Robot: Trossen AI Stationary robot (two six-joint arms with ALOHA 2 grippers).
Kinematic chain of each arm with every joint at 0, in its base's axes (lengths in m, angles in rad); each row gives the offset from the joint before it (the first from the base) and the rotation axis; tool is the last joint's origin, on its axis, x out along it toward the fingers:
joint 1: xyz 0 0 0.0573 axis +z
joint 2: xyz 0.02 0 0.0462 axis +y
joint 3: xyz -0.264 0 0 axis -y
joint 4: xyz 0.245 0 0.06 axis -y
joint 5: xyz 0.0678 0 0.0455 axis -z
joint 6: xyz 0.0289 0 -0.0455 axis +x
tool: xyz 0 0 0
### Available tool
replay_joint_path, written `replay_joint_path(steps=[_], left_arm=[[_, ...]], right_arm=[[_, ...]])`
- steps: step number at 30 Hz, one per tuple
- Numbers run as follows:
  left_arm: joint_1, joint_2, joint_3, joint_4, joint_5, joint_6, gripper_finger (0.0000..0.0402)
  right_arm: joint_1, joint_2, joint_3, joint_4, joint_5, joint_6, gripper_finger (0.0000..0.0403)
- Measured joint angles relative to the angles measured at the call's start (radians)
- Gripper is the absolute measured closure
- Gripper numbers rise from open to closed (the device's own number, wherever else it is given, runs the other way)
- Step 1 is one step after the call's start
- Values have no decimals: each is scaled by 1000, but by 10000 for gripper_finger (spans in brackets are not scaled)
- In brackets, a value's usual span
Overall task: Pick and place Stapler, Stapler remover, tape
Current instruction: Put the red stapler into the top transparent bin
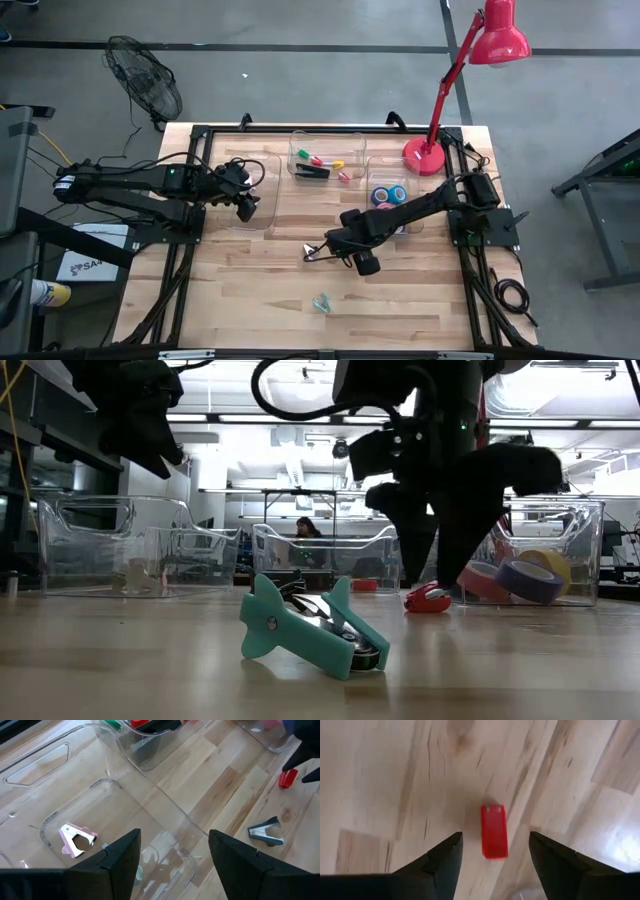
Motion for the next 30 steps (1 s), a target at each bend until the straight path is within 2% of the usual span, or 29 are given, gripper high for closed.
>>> replay_joint_path(steps=[6,12,27,30], left_arm=[[0,0,0,-1,0,0,172],[0,0,0,-13,0,0,172],[0,0,0,-22,-2,0,172],[0,0,0,-22,-1,0,172]], right_arm=[[-3,0,-47,80,-21,-1,197],[-3,0,-69,88,-22,0,217],[-2,-1,-67,91,-27,6,343],[-2,-1,-43,87,-61,34,348]])
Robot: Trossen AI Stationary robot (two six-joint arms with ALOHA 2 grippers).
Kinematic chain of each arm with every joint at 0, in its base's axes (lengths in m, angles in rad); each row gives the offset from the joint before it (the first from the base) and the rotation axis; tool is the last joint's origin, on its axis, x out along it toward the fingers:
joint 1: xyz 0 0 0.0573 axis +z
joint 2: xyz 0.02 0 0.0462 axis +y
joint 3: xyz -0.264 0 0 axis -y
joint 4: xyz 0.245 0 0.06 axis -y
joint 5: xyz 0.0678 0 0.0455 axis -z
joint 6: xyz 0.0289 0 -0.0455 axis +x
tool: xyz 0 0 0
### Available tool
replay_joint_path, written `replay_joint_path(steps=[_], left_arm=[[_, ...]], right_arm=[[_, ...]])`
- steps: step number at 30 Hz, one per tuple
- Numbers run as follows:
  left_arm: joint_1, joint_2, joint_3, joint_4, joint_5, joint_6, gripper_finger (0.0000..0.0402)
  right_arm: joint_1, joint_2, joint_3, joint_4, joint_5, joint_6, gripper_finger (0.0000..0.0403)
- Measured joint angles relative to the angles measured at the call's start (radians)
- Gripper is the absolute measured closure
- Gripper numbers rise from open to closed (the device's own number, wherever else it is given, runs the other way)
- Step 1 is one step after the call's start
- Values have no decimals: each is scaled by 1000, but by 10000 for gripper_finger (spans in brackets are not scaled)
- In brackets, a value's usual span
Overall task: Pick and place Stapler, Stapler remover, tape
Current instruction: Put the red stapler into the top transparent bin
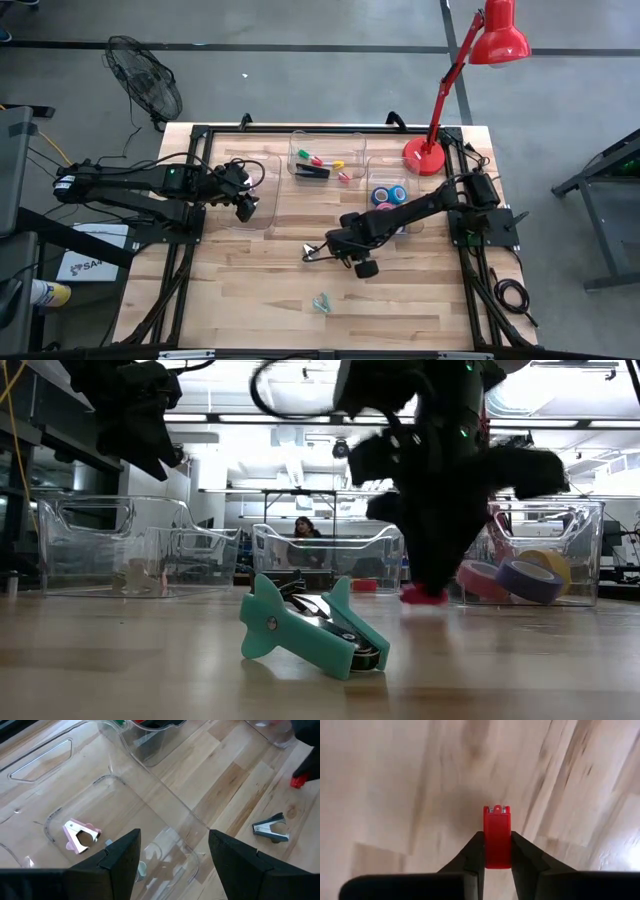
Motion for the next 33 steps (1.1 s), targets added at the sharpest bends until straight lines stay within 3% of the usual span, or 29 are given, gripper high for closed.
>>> replay_joint_path(steps=[8,14,23,33], left_arm=[[0,0,0,0,0,0,172],[0,0,0,0,0,-1,172],[0,0,0,0,-3,-1,172],[0,0,2,0,-8,-7,172]], right_arm=[[-17,0,149,-23,-7,37,348],[-82,0,275,-121,48,38,347],[-254,0,422,-232,115,37,345],[-474,0,427,-240,89,-115,343]])
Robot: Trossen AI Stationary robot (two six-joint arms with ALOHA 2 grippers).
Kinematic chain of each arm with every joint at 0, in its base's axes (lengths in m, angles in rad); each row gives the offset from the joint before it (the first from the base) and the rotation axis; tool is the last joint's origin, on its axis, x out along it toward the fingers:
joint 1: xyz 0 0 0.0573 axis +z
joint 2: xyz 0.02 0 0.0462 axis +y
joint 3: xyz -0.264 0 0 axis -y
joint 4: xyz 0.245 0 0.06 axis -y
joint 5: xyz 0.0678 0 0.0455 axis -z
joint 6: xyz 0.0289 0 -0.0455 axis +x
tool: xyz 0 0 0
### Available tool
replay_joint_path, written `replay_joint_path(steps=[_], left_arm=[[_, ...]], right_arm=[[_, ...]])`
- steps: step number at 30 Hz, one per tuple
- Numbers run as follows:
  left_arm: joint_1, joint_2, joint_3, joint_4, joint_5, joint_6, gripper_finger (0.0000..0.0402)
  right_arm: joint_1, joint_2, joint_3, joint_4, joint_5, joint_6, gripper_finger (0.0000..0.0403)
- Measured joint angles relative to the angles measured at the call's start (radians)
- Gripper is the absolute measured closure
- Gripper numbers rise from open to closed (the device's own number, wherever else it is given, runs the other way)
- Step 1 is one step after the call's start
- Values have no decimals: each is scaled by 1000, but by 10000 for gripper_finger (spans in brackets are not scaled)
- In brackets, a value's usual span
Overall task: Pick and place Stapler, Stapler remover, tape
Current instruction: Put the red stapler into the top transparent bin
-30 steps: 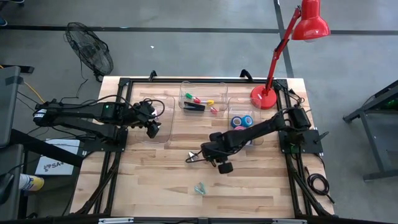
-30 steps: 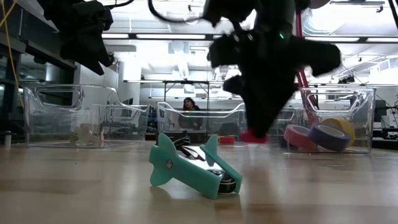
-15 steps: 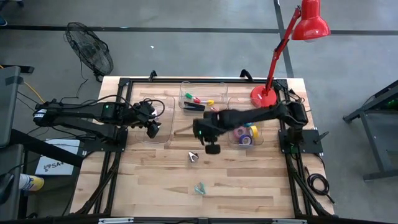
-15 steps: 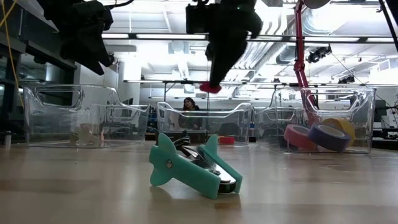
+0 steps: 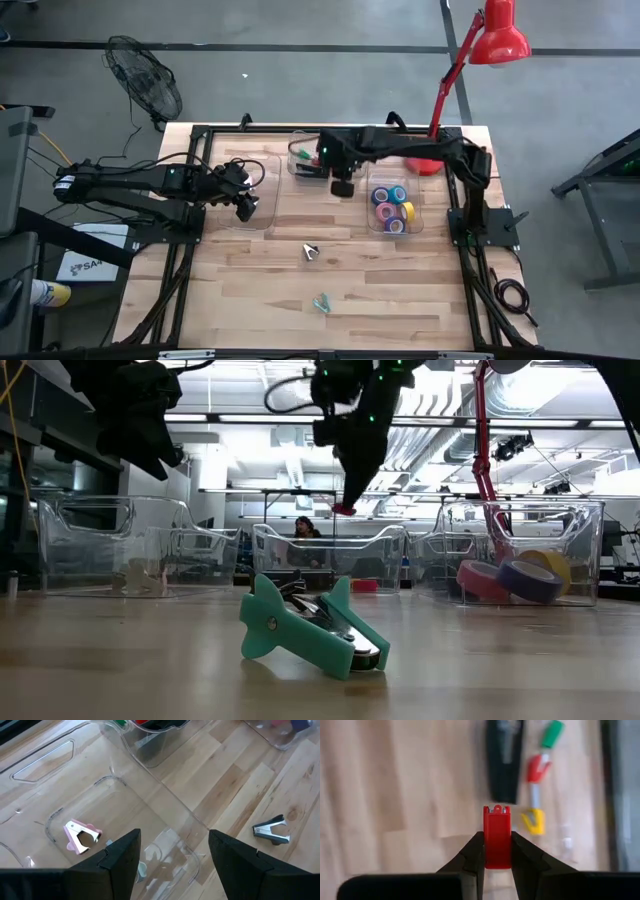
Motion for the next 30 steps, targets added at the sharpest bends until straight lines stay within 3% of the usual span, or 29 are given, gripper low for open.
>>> replay_joint_path(steps=[5,13,30], left_arm=[[0,0,0,0,-2,0,172],[0,0,0,2,-26,-3,172],[0,0,0,3,-64,-26,172]], right_arm=[[-96,0,0,2,-8,-46,343],[-197,35,0,26,-118,-42,342],[-214,161,-1,23,-155,-77,341]])
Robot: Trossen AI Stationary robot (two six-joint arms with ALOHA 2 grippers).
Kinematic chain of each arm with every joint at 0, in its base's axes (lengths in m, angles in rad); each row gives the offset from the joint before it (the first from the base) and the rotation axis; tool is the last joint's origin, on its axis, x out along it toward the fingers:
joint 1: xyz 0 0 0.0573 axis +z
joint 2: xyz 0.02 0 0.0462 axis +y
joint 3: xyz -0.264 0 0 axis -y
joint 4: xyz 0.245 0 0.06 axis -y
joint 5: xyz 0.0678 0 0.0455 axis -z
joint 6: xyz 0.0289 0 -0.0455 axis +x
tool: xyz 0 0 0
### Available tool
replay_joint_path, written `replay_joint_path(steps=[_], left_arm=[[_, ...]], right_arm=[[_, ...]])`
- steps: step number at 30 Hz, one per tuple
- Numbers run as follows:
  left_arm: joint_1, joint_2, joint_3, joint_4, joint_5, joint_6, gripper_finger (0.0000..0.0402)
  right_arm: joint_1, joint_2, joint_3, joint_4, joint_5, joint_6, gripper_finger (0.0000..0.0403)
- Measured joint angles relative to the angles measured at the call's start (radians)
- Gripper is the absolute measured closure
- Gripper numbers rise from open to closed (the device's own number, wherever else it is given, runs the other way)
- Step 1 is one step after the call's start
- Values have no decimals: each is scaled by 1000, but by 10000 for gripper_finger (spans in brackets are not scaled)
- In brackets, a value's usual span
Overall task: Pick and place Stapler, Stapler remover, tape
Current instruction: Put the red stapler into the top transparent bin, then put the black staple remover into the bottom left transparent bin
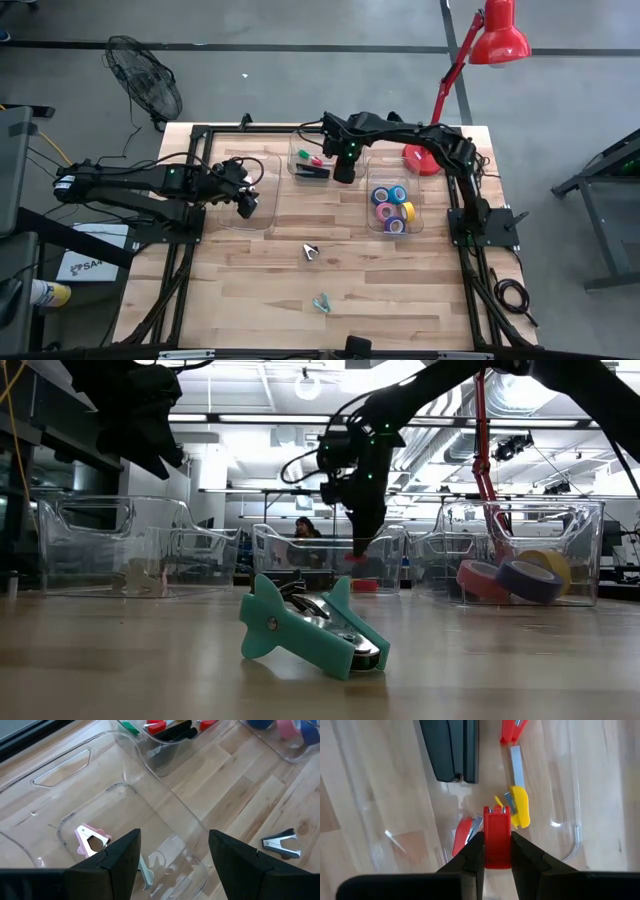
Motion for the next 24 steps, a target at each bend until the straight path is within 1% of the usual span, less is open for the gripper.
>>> replay_joint_path(steps=[5,11,15,20,24], left_arm=[[0,0,0,0,0,0,172],[0,0,0,0,0,0,172],[0,0,0,0,0,0,172],[0,0,0,0,1,0,172],[0,0,0,0,1,0,172]], right_arm=[[-1,6,0,1,1,-1,334],[-1,6,0,-11,1,-3,310],[-1,5,0,-19,0,9,282],[-1,4,0,-57,-3,38,234],[-1,-28,0,-106,-5,72,204]])
